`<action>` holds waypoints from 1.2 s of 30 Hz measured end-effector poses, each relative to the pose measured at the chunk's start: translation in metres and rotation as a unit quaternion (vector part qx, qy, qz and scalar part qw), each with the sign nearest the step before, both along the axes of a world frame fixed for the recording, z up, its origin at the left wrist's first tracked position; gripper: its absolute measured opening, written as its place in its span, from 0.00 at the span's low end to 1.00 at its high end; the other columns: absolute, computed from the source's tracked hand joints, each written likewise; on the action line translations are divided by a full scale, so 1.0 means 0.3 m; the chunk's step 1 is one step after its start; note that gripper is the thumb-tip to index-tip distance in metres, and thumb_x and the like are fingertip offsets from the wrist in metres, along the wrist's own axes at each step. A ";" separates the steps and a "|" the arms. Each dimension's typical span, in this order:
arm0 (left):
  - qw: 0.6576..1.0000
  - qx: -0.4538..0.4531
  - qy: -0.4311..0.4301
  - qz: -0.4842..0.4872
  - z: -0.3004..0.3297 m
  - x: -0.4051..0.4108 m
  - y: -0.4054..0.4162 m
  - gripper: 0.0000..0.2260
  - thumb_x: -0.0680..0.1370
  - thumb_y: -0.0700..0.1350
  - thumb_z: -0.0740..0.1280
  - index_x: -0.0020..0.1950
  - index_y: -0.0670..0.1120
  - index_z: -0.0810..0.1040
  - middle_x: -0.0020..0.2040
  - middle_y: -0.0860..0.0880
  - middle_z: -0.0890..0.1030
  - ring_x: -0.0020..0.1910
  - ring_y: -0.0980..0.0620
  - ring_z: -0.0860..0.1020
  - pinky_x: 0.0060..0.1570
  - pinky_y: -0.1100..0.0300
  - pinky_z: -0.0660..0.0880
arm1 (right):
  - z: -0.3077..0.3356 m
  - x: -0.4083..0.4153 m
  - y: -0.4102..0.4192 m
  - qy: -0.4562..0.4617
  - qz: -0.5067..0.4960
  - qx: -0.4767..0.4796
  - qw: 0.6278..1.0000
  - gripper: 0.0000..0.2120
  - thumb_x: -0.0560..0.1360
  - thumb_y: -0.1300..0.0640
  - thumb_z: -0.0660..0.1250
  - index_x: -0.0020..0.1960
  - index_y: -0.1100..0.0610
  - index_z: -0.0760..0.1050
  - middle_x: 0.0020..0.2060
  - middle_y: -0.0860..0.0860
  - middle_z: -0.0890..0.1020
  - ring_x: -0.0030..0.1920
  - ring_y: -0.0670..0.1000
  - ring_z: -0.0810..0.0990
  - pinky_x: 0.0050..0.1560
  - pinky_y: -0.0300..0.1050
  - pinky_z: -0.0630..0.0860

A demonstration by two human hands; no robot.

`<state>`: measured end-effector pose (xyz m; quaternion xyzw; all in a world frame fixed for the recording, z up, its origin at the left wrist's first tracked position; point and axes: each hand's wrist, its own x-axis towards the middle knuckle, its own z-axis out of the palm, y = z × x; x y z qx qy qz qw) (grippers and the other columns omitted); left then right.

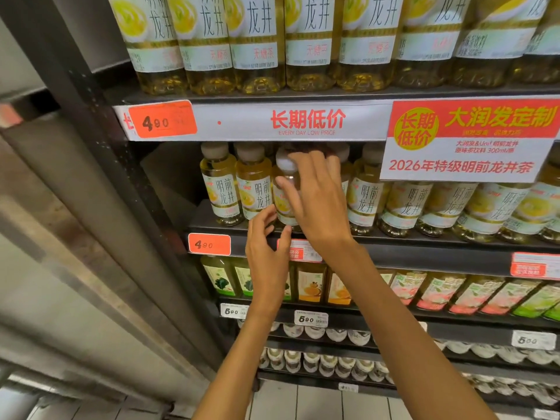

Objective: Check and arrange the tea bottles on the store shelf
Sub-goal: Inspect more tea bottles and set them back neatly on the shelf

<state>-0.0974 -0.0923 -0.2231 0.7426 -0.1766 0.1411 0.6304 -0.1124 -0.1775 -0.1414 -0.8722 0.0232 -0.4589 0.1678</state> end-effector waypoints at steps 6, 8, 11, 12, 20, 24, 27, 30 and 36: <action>0.998 -0.021 0.014 -0.062 -0.002 0.003 0.035 0.25 0.74 0.37 0.71 0.68 0.47 0.68 0.61 0.53 0.74 0.62 0.56 0.73 0.63 0.56 0.73 | -0.018 -0.043 0.032 -0.016 0.139 0.172 0.975 0.11 0.76 0.67 0.65 0.58 0.67 0.71 0.56 0.62 0.74 0.55 0.54 0.74 0.53 0.39 0.72; 0.997 -0.016 0.011 -0.078 0.002 0.009 0.047 0.26 0.74 0.37 0.71 0.68 0.50 0.67 0.60 0.57 0.72 0.62 0.59 0.73 0.63 0.61 0.72 | -0.021 -0.057 0.047 -0.028 0.168 0.218 0.961 0.11 0.75 0.69 0.65 0.57 0.67 0.71 0.57 0.59 0.75 0.57 0.52 0.75 0.55 0.40 0.73; 0.994 -0.004 -0.005 -0.106 0.010 0.016 0.071 0.27 0.74 0.41 0.72 0.69 0.52 0.65 0.61 0.57 0.70 0.63 0.63 0.70 0.60 0.72 0.68 | -0.013 -0.086 0.067 -0.062 0.206 0.319 0.923 0.11 0.75 0.70 0.65 0.55 0.61 0.69 0.57 0.54 0.75 0.58 0.49 0.75 0.59 0.43 0.74; 0.993 0.001 -0.005 -0.122 0.017 0.016 0.082 0.27 0.74 0.46 0.71 0.70 0.52 0.64 0.63 0.57 0.69 0.64 0.64 0.69 0.60 0.73 0.66 | -0.002 -0.096 0.071 -0.078 0.222 0.357 0.904 0.12 0.75 0.69 0.66 0.54 0.58 0.69 0.57 0.54 0.75 0.59 0.50 0.76 0.58 0.43 0.74; 0.944 -0.069 0.089 -0.310 0.077 -0.059 0.189 0.25 0.74 0.66 0.61 0.65 0.53 0.72 0.59 0.59 0.80 0.60 0.59 0.78 0.52 0.67 0.75 | 0.069 -0.127 0.053 -0.025 0.309 0.563 0.766 0.21 0.71 0.55 0.70 0.62 0.55 0.70 0.56 0.54 0.80 0.59 0.53 0.79 0.61 0.51 0.76; 0.913 -0.081 0.200 -0.346 0.082 -0.082 0.230 0.23 0.76 0.66 0.56 0.62 0.55 0.77 0.59 0.51 0.82 0.61 0.52 0.78 0.60 0.55 0.75 | 0.063 -0.140 0.043 0.045 0.374 0.585 0.718 0.15 0.78 0.53 0.60 0.63 0.56 0.72 0.55 0.56 0.82 0.59 0.58 0.79 0.60 0.54 0.76; 0.903 -0.082 0.241 -0.347 0.098 -0.086 0.247 0.22 0.77 0.63 0.55 0.64 0.55 0.75 0.61 0.49 0.81 0.62 0.49 0.77 0.65 0.47 0.72 | 0.065 -0.138 0.061 0.045 0.326 0.560 0.760 0.11 0.78 0.53 0.59 0.59 0.53 0.74 0.49 0.53 0.83 0.56 0.55 0.81 0.55 0.48 0.79; 0.931 -0.042 0.174 -0.320 0.134 -0.091 0.242 0.18 0.79 0.63 0.56 0.61 0.55 0.76 0.55 0.53 0.83 0.56 0.55 0.80 0.56 0.55 0.77 | 0.065 -0.128 0.087 0.038 0.258 0.526 0.810 0.08 0.79 0.53 0.61 0.57 0.51 0.75 0.50 0.52 0.83 0.53 0.51 0.82 0.53 0.47 0.80; 0.812 -0.176 0.331 -0.448 0.135 -0.090 0.265 0.29 0.77 0.66 0.53 0.63 0.46 0.77 0.45 0.42 0.82 0.38 0.48 0.81 0.31 0.57 0.77 | 0.065 -0.123 0.075 0.091 0.395 0.629 0.663 0.18 0.75 0.50 0.60 0.61 0.56 0.73 0.56 0.58 0.81 0.58 0.57 0.79 0.62 0.55 0.74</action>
